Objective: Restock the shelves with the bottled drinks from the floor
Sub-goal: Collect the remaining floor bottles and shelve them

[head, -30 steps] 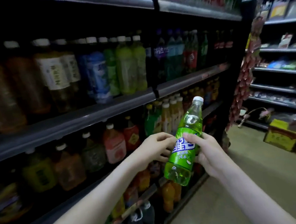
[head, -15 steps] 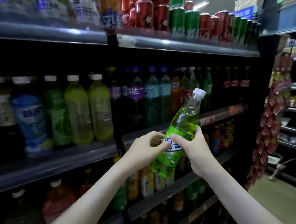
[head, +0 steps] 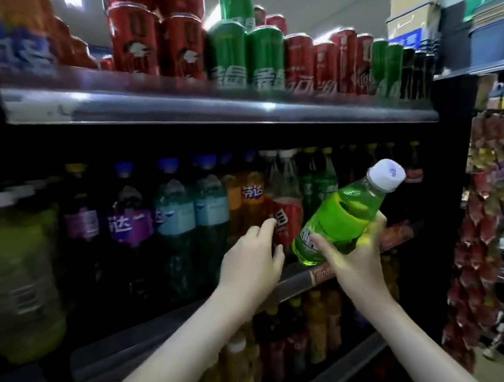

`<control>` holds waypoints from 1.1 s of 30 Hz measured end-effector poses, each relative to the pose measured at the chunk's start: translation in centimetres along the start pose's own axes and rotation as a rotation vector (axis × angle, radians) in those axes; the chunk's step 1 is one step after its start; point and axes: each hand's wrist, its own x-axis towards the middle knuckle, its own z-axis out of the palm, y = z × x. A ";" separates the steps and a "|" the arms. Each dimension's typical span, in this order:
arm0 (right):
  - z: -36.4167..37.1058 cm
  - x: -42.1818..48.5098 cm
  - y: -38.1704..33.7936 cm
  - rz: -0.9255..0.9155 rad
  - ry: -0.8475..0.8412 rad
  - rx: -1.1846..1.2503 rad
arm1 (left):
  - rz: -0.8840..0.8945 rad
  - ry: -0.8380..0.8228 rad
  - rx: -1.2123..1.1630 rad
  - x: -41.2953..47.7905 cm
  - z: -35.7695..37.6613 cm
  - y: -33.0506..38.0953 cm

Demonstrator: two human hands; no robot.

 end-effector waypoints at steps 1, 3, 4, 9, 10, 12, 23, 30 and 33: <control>-0.2 1.0 1.4 0.002 0.019 0.018 | -0.029 0.002 -0.018 0.6 1.1 0.1; -0.6 2.8 3.8 0.002 0.039 0.053 | -0.099 0.004 -0.057 1.7 3.4 0.6; -0.7 3.8 4.9 0.007 0.040 0.063 | -0.130 0.004 -0.071 2.2 4.5 1.0; -1.4 8.4 9.2 0.058 -0.078 0.107 | -0.238 0.012 -0.068 7.9 9.0 2.0; -1.6 9.2 10.0 0.076 -0.106 0.105 | -0.264 0.006 -0.063 9.0 9.8 2.0; -1.9 10.8 11.5 0.135 -0.175 0.092 | -0.309 -0.002 -0.079 10.5 11.2 2.1; 0.8 14.1 16.3 0.118 -0.423 -0.174 | -0.455 0.017 -0.074 11.5 13.4 2.5; 0.3 13.0 16.9 0.008 -0.383 -0.352 | -0.448 0.057 0.086 11.4 14.5 3.2; 0.4 11.9 17.7 -0.026 -0.426 -0.385 | -0.456 0.084 0.113 11.3 14.6 3.5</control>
